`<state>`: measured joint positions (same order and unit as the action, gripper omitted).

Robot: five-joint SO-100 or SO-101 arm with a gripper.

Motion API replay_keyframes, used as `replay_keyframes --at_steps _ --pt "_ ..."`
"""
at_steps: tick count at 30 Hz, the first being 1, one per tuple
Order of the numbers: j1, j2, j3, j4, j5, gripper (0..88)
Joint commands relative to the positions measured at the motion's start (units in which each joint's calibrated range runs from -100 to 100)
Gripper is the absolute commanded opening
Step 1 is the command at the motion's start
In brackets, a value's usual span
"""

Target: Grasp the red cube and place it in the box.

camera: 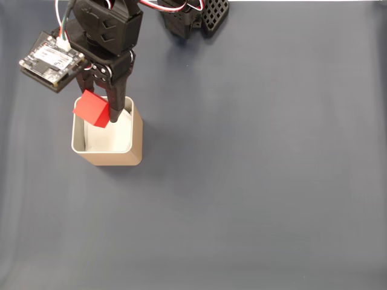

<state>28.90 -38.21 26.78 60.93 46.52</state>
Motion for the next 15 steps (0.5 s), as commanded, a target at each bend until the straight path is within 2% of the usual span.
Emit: replay_keyframes --at_steps 1,5,15 --pt "0.81 -1.73 -0.43 -1.71 -1.07 25.9" --pt "0.96 -1.90 -0.34 -1.80 -1.37 32.4" --pt "1.03 -1.90 -0.34 -2.78 -1.22 35.9"
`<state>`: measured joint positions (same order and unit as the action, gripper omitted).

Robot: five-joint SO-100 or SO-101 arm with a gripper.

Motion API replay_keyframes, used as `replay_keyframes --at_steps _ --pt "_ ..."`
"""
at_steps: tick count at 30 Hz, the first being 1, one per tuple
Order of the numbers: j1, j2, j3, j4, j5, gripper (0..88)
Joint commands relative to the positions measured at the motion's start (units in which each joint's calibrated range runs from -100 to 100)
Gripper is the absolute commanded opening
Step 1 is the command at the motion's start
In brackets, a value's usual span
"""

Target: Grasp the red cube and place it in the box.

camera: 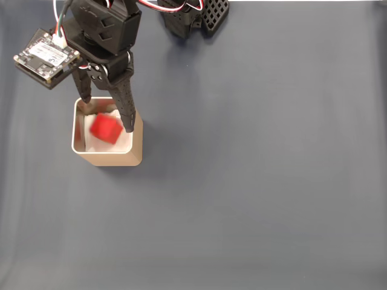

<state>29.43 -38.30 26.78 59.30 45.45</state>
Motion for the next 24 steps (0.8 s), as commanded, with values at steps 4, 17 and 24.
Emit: replay_keyframes --at_steps 4,17,24 --pt "0.50 -1.82 -0.25 -1.73 -0.24 36.1" --pt "0.36 -1.82 0.21 -2.72 -0.24 36.4" --pt "0.36 -1.82 0.57 -3.54 -0.39 36.1"
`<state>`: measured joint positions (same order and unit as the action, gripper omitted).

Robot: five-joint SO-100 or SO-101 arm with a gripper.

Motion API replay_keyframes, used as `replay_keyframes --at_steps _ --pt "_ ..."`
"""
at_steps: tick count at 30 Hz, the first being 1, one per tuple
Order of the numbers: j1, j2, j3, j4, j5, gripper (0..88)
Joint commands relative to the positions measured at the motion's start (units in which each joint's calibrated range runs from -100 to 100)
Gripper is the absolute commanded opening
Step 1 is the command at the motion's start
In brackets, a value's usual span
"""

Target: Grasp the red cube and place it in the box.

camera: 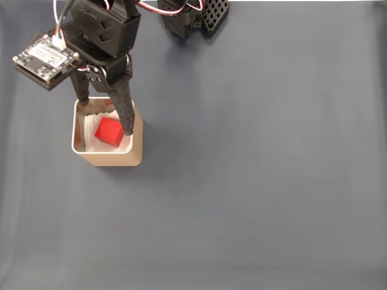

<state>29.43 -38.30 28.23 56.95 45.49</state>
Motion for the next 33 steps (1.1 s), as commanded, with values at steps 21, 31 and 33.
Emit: replay_keyframes --at_steps 21,31,33 --pt "-2.77 -3.81 -1.43 -4.87 -1.95 0.1" --pt "-16.25 -13.93 7.04 -5.61 -3.03 0.1" --pt "-19.45 -17.91 11.69 -6.60 -2.98 0.1"
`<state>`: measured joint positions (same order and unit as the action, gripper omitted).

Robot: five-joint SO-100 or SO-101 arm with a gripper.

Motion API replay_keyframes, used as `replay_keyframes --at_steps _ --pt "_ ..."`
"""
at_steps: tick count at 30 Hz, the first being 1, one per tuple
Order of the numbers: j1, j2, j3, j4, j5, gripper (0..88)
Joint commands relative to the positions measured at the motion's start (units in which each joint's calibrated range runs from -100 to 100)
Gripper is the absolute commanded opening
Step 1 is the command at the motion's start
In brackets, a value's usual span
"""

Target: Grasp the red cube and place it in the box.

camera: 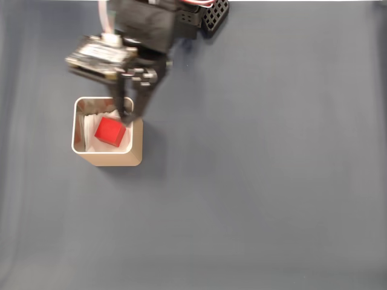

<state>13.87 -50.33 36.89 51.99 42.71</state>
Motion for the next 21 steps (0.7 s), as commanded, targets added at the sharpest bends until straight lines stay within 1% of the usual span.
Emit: replay_keyframes --at_steps 1,5,12,21 --pt "-5.24 -8.04 5.59 -2.22 -0.05 0.1" --pt "-9.78 -17.30 16.53 -4.19 0.63 0.1" --pt "-14.61 -31.75 34.22 -4.19 1.07 0.1" --pt "-15.32 -42.05 52.36 -6.98 1.71 0.1"
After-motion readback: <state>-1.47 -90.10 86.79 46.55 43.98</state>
